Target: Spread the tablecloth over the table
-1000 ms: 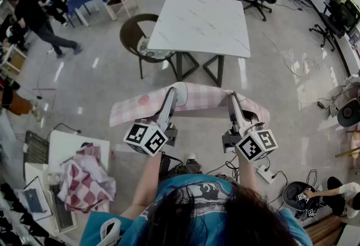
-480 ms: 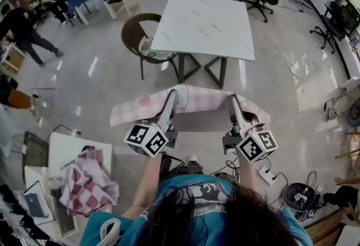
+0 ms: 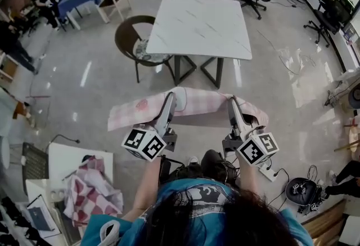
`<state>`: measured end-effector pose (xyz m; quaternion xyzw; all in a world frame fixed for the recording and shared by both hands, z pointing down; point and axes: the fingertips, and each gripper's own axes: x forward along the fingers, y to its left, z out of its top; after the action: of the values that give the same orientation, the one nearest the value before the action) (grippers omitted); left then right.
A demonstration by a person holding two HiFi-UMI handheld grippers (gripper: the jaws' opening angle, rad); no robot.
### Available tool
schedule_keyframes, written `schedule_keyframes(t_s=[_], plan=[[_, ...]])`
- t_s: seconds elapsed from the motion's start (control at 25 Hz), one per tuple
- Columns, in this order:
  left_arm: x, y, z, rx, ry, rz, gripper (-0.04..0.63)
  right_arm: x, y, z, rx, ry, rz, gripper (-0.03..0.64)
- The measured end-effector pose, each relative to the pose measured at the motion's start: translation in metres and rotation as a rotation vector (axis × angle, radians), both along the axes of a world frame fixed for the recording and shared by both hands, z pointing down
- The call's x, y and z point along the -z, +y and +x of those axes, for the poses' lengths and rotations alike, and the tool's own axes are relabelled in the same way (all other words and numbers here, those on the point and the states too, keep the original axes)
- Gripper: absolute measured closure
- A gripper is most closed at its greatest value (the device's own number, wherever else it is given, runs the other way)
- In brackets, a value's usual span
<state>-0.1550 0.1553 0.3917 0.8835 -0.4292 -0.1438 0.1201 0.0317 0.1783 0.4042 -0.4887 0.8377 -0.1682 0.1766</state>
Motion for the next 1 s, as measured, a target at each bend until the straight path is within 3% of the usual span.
schedule_keyframes(t_s=[0.48,1.0], plan=[[-0.005,-0.035,0.016,-0.036,0.021,-0.021,0.560,0.000,-0.030,0.015,-0.030,0.014,-0.016,0.583],[0.000,-0.135,0.030,0.024,0.008,-0.019,0.561,0.005,-0.142,0.030,0.056,-0.009,-0.013,0.583]])
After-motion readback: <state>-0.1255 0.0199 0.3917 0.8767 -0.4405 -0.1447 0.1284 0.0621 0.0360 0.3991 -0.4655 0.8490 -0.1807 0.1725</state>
